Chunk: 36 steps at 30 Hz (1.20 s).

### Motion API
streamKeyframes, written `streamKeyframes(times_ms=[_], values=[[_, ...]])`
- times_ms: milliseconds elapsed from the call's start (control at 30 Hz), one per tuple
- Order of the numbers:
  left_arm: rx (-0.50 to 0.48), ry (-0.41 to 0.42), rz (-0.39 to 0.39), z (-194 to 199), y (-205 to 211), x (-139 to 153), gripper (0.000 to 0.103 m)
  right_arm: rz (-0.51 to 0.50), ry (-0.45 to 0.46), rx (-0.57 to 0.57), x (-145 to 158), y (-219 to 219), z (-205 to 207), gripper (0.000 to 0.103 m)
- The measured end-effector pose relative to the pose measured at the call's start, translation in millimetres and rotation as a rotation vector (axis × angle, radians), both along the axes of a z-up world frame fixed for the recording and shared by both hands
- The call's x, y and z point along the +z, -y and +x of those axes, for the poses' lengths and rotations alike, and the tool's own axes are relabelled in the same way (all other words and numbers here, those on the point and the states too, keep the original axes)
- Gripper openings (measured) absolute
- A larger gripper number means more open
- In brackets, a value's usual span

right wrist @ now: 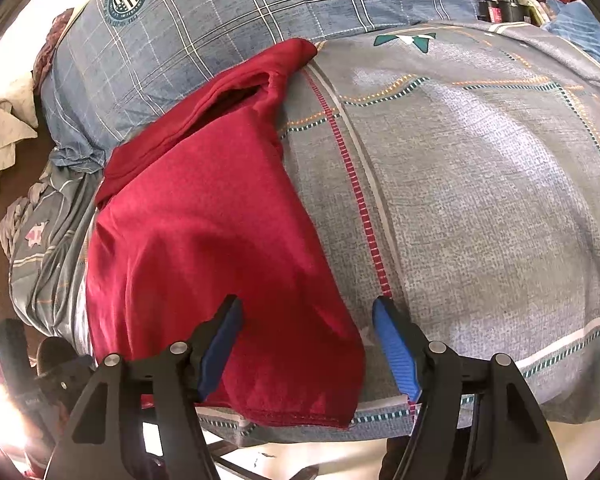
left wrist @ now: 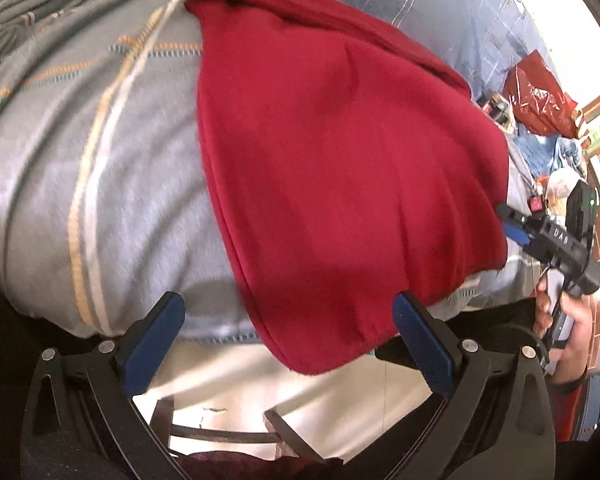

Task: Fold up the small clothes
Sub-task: 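Open the right gripper and withdraw it from the hem, then grasp the hem end of the red sweater with both grippers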

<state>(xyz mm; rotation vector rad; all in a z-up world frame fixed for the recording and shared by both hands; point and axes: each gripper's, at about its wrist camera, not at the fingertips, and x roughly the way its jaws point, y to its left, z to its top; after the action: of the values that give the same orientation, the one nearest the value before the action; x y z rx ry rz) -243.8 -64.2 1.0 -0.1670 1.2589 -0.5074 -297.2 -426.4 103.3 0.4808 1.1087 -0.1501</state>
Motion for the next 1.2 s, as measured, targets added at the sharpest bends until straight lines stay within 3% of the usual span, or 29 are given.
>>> streamKeyframes(times_ms=[333,367,433,467,500,667,700,733,800,833,967,1067,1167,1200], values=[[-0.005,0.043,0.026,-11.6,10.7,-4.4,0.1,0.001,0.004,0.015,-1.9,5.0,3.8,0.07],[0.0,0.052,0.017,-11.8,9.9,-2.2,0.092,0.001,0.004,0.017,-2.2,5.6,4.3,0.07],[-0.004,0.08,0.021,-11.7,10.1,1.7,0.055,-0.003,0.004,0.02,-2.5,5.7,4.6,0.07],[-0.007,0.089,0.035,-11.4,10.2,2.1,0.027,-0.003,0.003,0.022,-2.7,6.0,4.7,0.07],[-0.002,0.085,0.042,-9.1,9.1,0.0,0.018,-0.002,0.002,0.022,-2.7,6.5,5.0,0.07],[-0.023,0.086,0.022,-5.7,7.0,0.8,0.008,-0.013,0.017,0.043,-4.1,5.5,6.9,0.072],[-0.029,0.075,0.004,-4.1,4.4,2.1,0.007,-0.031,0.014,0.06,-3.9,2.1,8.1,0.061],[-0.035,0.066,-0.013,-2.9,2.6,4.8,0.007,-0.034,0.017,0.088,-3.1,-1.6,9.5,0.037],[-0.046,0.066,-0.045,-0.3,-5.8,16.5,0.007,-0.052,0.0,0.134,-0.7,-8.6,11.5,0.01],[-0.053,0.079,-0.063,-0.4,-11.8,26.3,0.007,-0.095,-0.004,0.147,4.4,-12.7,8.7,0.008],[-0.066,0.146,-0.038,-5.2,-30.6,52.9,0.007,-0.067,0.027,0.171,24.2,-18.5,-12.9,0.007],[-0.059,0.117,0.007,-5.9,-36.1,42.4,0.007,-0.055,-0.011,0.198,21.1,-23.4,-25.9,0.007],[-0.043,0.064,0.046,-2.4,-32.3,18.6,0.007,-0.057,-0.108,0.178,0.9,-23.2,-28.0,0.015],[-0.037,0.059,0.047,-2.0,-32.9,15.4,0.007,-0.045,-0.125,0.161,-1.3,-21.4,-26.6,0.026]])
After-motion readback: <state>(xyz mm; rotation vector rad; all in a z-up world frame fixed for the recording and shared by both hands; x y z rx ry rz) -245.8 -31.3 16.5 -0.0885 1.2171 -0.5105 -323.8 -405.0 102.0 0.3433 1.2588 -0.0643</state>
